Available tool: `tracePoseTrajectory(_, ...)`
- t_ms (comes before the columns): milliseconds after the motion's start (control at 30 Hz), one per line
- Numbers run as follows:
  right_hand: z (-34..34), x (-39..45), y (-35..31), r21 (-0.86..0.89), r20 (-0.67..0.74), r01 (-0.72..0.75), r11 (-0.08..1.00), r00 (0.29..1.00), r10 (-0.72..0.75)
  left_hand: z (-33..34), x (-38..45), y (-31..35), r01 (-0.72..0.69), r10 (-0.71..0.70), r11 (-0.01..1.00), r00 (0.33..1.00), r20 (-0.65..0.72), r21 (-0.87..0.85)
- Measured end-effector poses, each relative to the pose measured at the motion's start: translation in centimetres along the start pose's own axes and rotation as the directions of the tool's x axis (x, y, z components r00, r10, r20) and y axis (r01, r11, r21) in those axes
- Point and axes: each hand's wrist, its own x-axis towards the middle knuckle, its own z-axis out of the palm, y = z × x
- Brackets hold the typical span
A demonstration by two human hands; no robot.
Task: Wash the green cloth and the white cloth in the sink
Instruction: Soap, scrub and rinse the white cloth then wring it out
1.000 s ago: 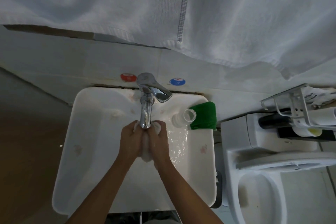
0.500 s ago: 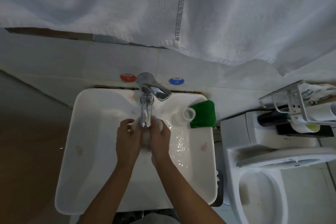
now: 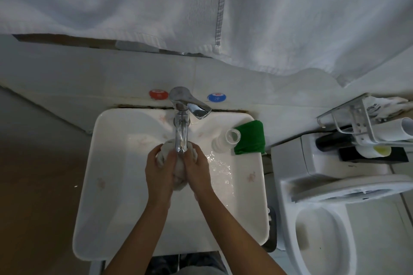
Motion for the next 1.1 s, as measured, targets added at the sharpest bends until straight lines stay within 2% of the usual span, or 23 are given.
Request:
tracePoseTrajectory(167, -1.1, -0.1, -0.5, 0.200, 0.069, -0.096, 0.975, 0.994, 0.084, -0.1, 0.6, -0.1, 0.060, -0.060, 0.998, 0.993, 0.106, 0.004)
tracePoseTrajectory(300, -1.2, 0.0, -0.8, 0.172, 0.042, -0.119, 0.978, 0.993, 0.113, 0.2, 0.5, -0.4, 0.164, -0.146, 0.985, 0.964, 0.224, -0.060)
tracePoseTrajectory(367, -0.8, -0.1, -0.5, 0.109, 0.014, -0.132, 0.985, 0.991, 0.131, 0.5, 0.3, -0.5, 0.131, -0.124, 0.991, 0.972, 0.198, -0.021)
tracePoseTrajectory(467, 0.4, -0.6, 0.1, 0.054, -0.033, -0.141, 0.988, 0.989, 0.143, 1.1, 0.3, -0.9, 0.052, -0.061, 0.993, 0.995, 0.085, 0.103)
tracePoseTrajectory(600, 1.5, -1.0, 0.3, 0.045, -0.091, -0.129, 0.991, 0.987, 0.132, 1.3, 0.4, -1.1, 0.058, -0.059, 0.983, 0.998, -0.004, 0.171)
tracePoseTrajectory(800, 1.1, -0.9, -0.3, 0.034, -0.087, -0.033, 0.999, 0.996, 0.036, 1.4, 0.6, -0.8, -0.084, 0.098, 0.939, 0.995, -0.024, 0.334)
tracePoseTrajectory(933, 0.9, -0.7, 0.2, -0.008, -0.087, 0.006, 1.000, 0.996, -0.007, 1.3, 0.2, -0.7, -0.053, 0.076, 0.976, 0.992, -0.099, 0.211)
tracePoseTrajectory(1100, 0.3, -0.8, 0.0, -0.025, 0.006, -0.038, 0.999, 0.999, 0.038, 0.7, 0.5, -0.5, -0.078, 0.080, 0.996, 0.996, -0.043, 0.051)
